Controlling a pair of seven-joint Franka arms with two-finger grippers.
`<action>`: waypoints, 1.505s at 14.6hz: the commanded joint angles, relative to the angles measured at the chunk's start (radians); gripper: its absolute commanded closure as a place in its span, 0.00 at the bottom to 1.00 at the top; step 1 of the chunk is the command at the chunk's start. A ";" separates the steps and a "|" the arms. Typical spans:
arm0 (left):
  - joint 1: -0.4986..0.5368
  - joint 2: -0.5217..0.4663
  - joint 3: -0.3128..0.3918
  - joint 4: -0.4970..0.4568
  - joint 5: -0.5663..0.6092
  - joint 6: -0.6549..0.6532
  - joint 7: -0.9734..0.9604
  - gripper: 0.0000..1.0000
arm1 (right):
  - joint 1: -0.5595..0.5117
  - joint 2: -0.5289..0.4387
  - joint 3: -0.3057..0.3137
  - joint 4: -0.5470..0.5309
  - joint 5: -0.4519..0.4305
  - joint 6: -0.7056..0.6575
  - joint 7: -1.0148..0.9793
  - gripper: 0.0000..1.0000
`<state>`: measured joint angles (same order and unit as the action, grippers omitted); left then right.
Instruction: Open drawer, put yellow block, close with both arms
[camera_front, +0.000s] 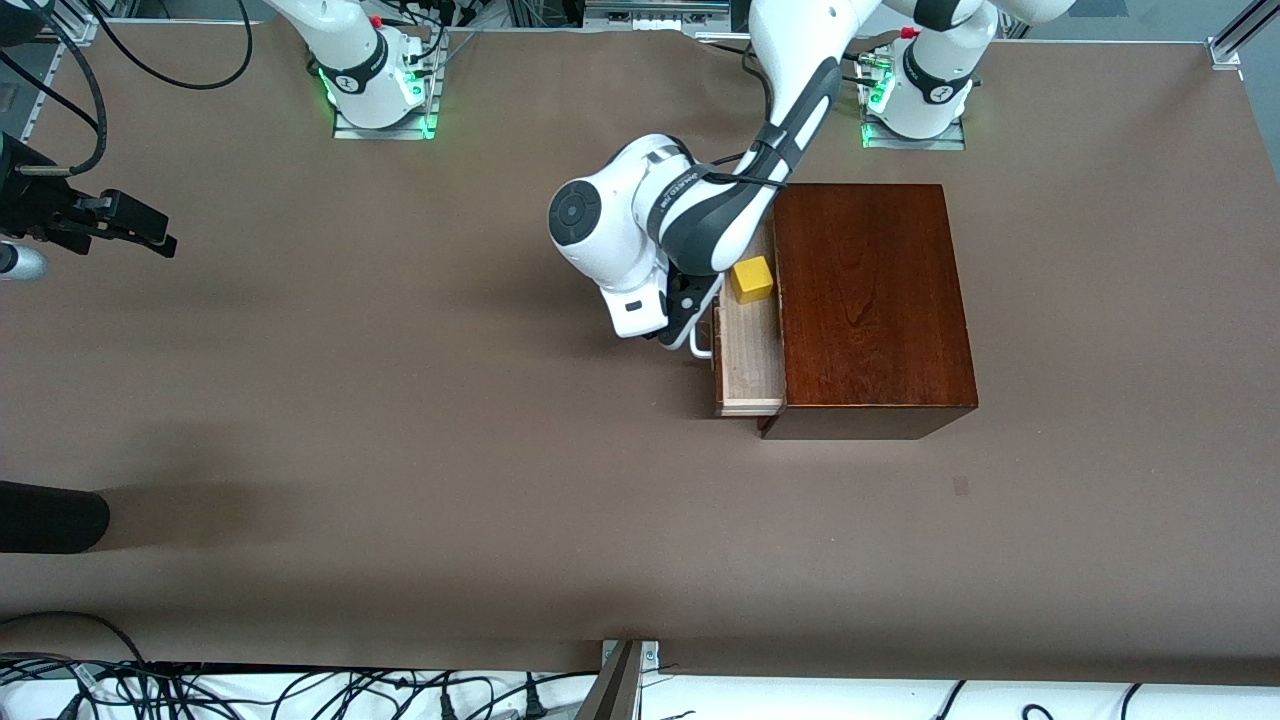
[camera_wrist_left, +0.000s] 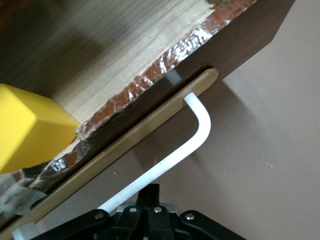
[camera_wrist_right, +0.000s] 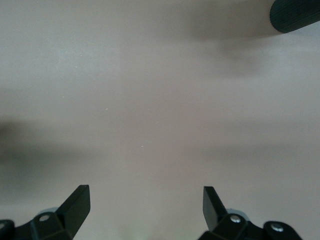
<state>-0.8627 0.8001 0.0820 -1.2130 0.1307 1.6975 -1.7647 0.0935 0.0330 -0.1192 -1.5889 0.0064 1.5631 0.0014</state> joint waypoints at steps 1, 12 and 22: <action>0.030 -0.122 0.002 -0.178 0.037 0.054 0.070 1.00 | -0.008 -0.001 0.004 0.003 0.017 0.003 0.008 0.00; 0.093 -0.202 -0.001 -0.287 0.073 0.077 0.218 1.00 | -0.008 -0.001 0.004 0.003 0.017 0.002 0.008 0.00; 0.161 -0.246 -0.004 0.015 -0.028 -0.128 0.431 0.83 | -0.008 -0.001 0.004 0.003 0.015 0.002 0.006 0.00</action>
<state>-0.7635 0.5631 0.0817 -1.2435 0.1491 1.6160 -1.4431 0.0935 0.0331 -0.1191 -1.5893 0.0065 1.5633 0.0014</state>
